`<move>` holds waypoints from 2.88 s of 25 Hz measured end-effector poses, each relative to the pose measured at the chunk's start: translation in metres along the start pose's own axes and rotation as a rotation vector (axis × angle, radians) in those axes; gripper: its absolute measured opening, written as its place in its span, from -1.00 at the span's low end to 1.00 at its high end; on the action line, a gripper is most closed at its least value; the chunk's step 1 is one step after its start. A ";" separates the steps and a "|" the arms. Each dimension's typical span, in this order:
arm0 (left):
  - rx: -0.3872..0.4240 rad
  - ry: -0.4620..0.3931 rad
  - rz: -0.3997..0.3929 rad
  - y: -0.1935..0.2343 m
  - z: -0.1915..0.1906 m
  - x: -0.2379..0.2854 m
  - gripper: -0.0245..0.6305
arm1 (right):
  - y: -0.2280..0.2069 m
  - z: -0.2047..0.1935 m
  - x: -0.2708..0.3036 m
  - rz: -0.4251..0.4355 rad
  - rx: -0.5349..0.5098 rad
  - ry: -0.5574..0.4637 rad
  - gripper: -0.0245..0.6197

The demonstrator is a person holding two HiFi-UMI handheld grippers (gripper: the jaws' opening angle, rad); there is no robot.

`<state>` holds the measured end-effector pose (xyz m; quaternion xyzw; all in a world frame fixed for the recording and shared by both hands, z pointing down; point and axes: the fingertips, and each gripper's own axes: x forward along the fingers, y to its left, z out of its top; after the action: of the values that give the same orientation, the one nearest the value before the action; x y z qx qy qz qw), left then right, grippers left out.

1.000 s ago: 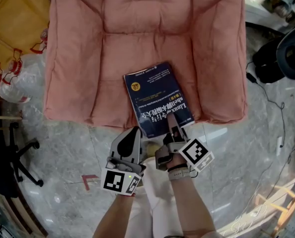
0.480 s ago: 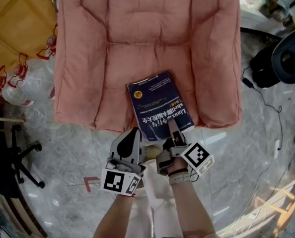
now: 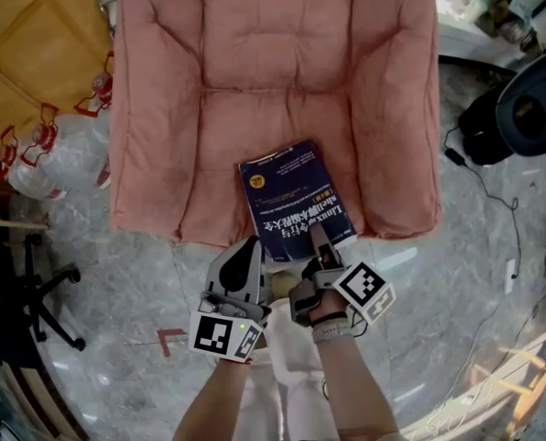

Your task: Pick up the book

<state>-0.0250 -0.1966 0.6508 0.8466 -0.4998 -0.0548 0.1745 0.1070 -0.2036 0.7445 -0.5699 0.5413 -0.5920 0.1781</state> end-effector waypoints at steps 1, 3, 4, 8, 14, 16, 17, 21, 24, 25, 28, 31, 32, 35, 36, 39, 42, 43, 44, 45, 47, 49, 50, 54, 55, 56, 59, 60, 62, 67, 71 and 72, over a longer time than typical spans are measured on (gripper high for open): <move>0.001 0.001 0.000 -0.001 0.000 0.000 -0.90 | 0.000 0.000 -0.001 -0.006 -0.001 0.002 -0.38; 0.002 0.000 -0.002 -0.002 0.001 0.000 -0.90 | -0.002 0.000 -0.002 -0.020 -0.006 0.006 -0.37; 0.002 -0.002 -0.003 -0.003 0.002 0.001 -0.90 | -0.002 0.000 -0.002 -0.029 -0.008 0.009 -0.37; 0.000 -0.002 -0.005 -0.004 0.004 0.000 -0.90 | -0.006 -0.002 -0.004 -0.071 -0.013 0.030 -0.37; 0.003 -0.008 -0.005 -0.004 0.010 -0.003 -0.90 | -0.007 -0.002 -0.008 -0.096 -0.013 0.040 -0.37; 0.003 -0.008 -0.005 -0.004 0.011 -0.004 -0.90 | -0.006 -0.002 -0.010 -0.105 -0.012 0.044 -0.37; 0.003 -0.008 -0.004 -0.003 0.012 -0.004 -0.90 | -0.005 -0.002 -0.011 -0.110 -0.013 0.046 -0.37; -0.001 -0.009 -0.006 -0.004 0.014 -0.005 -0.90 | -0.009 -0.006 -0.016 -0.140 0.020 0.047 -0.37; -0.004 -0.008 -0.009 -0.002 0.014 -0.006 -0.90 | -0.013 -0.014 -0.019 -0.130 0.044 0.045 -0.37; -0.004 -0.008 -0.010 -0.001 0.015 -0.006 -0.90 | -0.013 -0.016 -0.019 -0.116 0.039 0.047 -0.38; -0.001 -0.005 -0.011 0.001 0.015 -0.007 -0.90 | -0.009 -0.019 -0.021 -0.074 0.037 0.040 -0.38; -0.002 -0.004 -0.006 0.003 0.016 -0.009 -0.90 | -0.003 -0.015 -0.023 -0.036 0.060 0.023 -0.38; -0.001 -0.004 -0.006 0.003 0.017 -0.009 -0.90 | 0.000 -0.015 -0.023 -0.025 0.065 0.020 -0.38; 0.002 -0.004 -0.007 0.004 0.020 -0.009 -0.90 | 0.006 -0.015 -0.024 -0.008 0.069 0.022 -0.38; 0.001 -0.005 -0.009 0.003 0.021 -0.009 -0.90 | 0.005 -0.015 -0.024 -0.010 0.066 0.022 -0.38; 0.000 -0.007 -0.013 0.001 0.022 -0.008 -0.90 | 0.004 -0.015 -0.020 -0.012 0.055 0.026 -0.38; 0.000 -0.007 -0.009 0.001 0.021 -0.009 -0.90 | 0.003 -0.016 -0.016 0.006 0.070 0.034 -0.38; -0.002 -0.006 -0.005 0.002 0.020 -0.010 -0.90 | 0.002 -0.016 -0.016 0.009 0.079 0.035 -0.38; -0.006 -0.006 -0.002 0.003 0.019 -0.010 -0.90 | 0.001 -0.015 -0.016 0.011 0.088 0.034 -0.38; -0.011 -0.008 0.001 0.004 0.018 -0.011 -0.90 | 0.000 -0.015 -0.016 0.013 0.098 0.031 -0.38; -0.016 -0.011 0.005 0.007 0.020 -0.012 -0.90 | 0.001 -0.013 -0.017 0.022 0.120 0.019 -0.38; -0.015 -0.014 0.007 0.008 0.022 -0.011 -0.90 | 0.005 -0.011 -0.018 0.041 0.144 0.010 -0.38; -0.013 -0.016 0.007 0.008 0.024 -0.010 -0.90 | 0.007 -0.011 -0.020 0.051 0.156 0.007 -0.38; -0.005 -0.020 0.006 0.007 0.030 -0.008 -0.90 | 0.014 -0.010 -0.026 0.058 0.209 -0.007 -0.38; -0.002 -0.022 0.006 0.007 0.032 -0.008 -0.90 | 0.016 -0.009 -0.027 0.063 0.209 -0.009 -0.38; 0.000 -0.024 0.007 0.007 0.034 -0.007 -0.90 | 0.018 -0.008 -0.028 0.069 0.203 -0.010 -0.38; 0.002 -0.029 0.007 0.004 0.039 -0.006 -0.90 | 0.024 -0.004 -0.032 0.087 0.176 -0.003 -0.38; 0.004 -0.032 0.007 0.004 0.041 -0.006 -0.90 | 0.026 -0.003 -0.032 0.096 0.172 0.000 -0.38; 0.008 -0.034 0.006 0.003 0.046 -0.005 -0.90 | 0.031 -0.001 -0.033 0.115 0.173 0.002 -0.38; 0.016 -0.038 0.009 0.005 0.057 -0.002 -0.90 | 0.041 0.006 -0.037 0.139 0.148 0.009 -0.38; 0.023 -0.049 0.003 0.003 0.067 0.004 -0.90 | 0.051 0.010 -0.040 0.155 0.134 0.020 -0.38; 0.025 -0.051 0.001 0.002 0.070 0.005 -0.90 | 0.053 0.011 -0.040 0.160 0.135 0.021 -0.38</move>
<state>-0.0431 -0.2190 0.5866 0.8468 -0.5052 -0.0700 0.1513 0.1068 -0.1934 0.6780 -0.5053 0.5457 -0.6171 0.2570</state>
